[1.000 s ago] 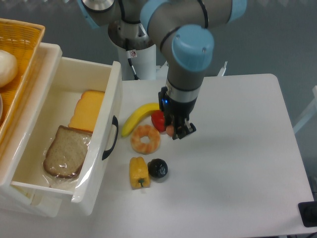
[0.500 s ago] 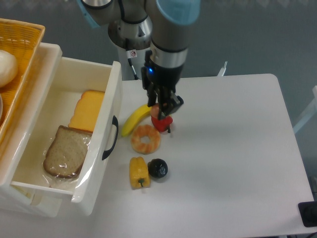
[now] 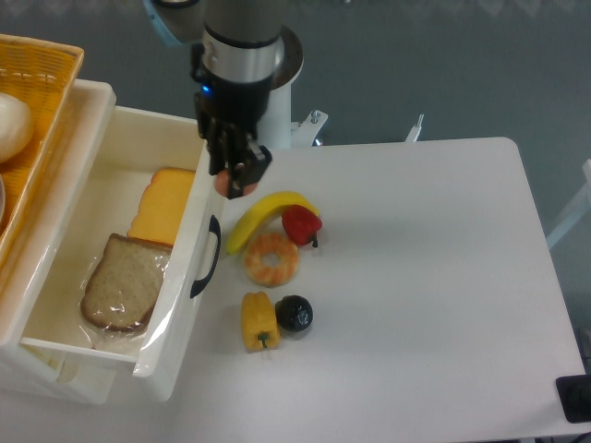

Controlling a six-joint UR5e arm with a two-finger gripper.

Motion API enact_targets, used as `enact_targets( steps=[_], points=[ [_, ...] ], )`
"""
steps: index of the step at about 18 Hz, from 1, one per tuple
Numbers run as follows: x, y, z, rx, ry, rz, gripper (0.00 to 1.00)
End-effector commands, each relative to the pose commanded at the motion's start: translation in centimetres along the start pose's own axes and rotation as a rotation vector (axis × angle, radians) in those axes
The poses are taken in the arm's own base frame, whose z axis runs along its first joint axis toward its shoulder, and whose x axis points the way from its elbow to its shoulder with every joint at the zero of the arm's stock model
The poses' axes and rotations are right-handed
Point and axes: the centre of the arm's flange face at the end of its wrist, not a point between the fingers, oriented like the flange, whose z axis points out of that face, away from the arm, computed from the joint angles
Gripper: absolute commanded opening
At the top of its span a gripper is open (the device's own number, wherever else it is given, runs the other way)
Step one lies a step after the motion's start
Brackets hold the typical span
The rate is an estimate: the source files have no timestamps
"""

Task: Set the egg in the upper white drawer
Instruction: 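Lift the egg and carry it over the open white drawer, then lower the egg into the drawer beside the wrapped bread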

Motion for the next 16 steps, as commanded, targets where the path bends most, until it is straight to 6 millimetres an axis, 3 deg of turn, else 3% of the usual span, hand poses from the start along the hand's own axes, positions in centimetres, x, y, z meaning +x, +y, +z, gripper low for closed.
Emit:
enact_targets(
  steps=[7, 16],
  points=[
    [1.6, -3.8, 2.4, 0.017, 0.046, 0.115, 0.14],
    [2.3, -6.2, 6.6, 0.02, 0.125, 0.189, 0.15]
  ],
)
